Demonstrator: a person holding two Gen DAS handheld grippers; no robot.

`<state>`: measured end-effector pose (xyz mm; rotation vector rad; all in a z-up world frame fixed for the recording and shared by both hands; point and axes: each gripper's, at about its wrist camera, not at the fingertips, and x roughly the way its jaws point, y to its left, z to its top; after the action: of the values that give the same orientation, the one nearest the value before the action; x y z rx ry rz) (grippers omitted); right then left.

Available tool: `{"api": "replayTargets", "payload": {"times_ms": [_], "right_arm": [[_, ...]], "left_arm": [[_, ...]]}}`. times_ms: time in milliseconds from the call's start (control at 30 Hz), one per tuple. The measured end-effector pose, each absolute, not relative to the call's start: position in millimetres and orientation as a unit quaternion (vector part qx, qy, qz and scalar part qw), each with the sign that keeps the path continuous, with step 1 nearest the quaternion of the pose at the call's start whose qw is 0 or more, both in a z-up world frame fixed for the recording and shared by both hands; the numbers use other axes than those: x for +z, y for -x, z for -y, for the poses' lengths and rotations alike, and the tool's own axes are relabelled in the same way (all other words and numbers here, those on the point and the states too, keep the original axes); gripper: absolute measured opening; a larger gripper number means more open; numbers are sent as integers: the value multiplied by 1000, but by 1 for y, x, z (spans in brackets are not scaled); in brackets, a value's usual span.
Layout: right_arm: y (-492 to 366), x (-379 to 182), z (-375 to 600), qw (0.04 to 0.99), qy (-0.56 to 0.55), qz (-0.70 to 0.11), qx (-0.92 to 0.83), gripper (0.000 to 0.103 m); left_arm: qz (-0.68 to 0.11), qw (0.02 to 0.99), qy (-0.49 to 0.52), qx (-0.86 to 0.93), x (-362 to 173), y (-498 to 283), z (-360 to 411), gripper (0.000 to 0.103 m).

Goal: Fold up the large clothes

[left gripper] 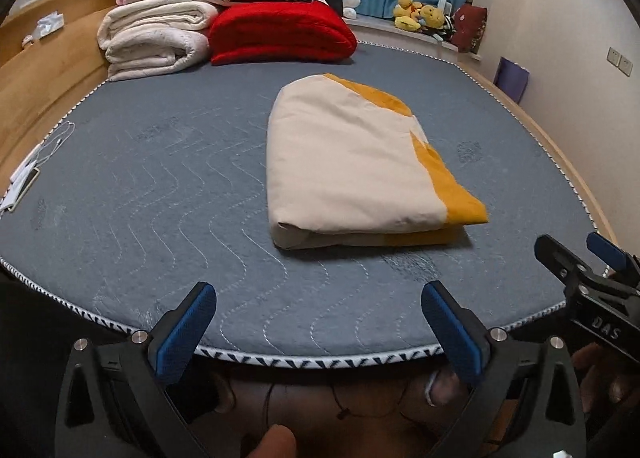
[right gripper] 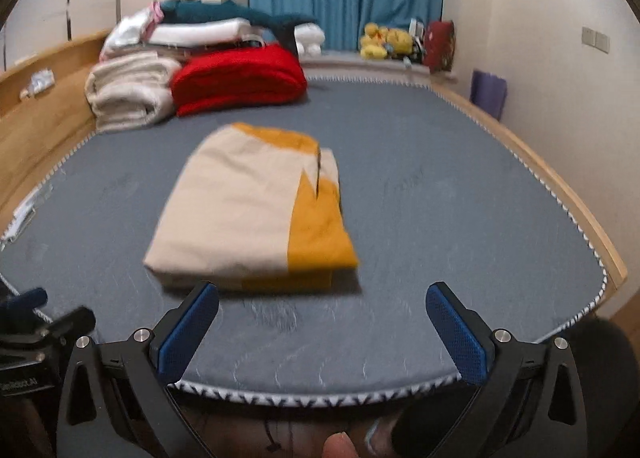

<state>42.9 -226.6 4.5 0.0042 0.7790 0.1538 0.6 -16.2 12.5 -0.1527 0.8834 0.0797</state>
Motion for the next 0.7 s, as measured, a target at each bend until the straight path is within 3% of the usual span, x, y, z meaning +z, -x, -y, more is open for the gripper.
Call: {"api": "replayTargets", "payload": {"times_ms": [700], "right_arm": [[-55, -3, 197, 919, 9, -381, 104, 103]], "left_arm": [[-425, 900, 82, 58, 3, -15, 13, 102]]}}
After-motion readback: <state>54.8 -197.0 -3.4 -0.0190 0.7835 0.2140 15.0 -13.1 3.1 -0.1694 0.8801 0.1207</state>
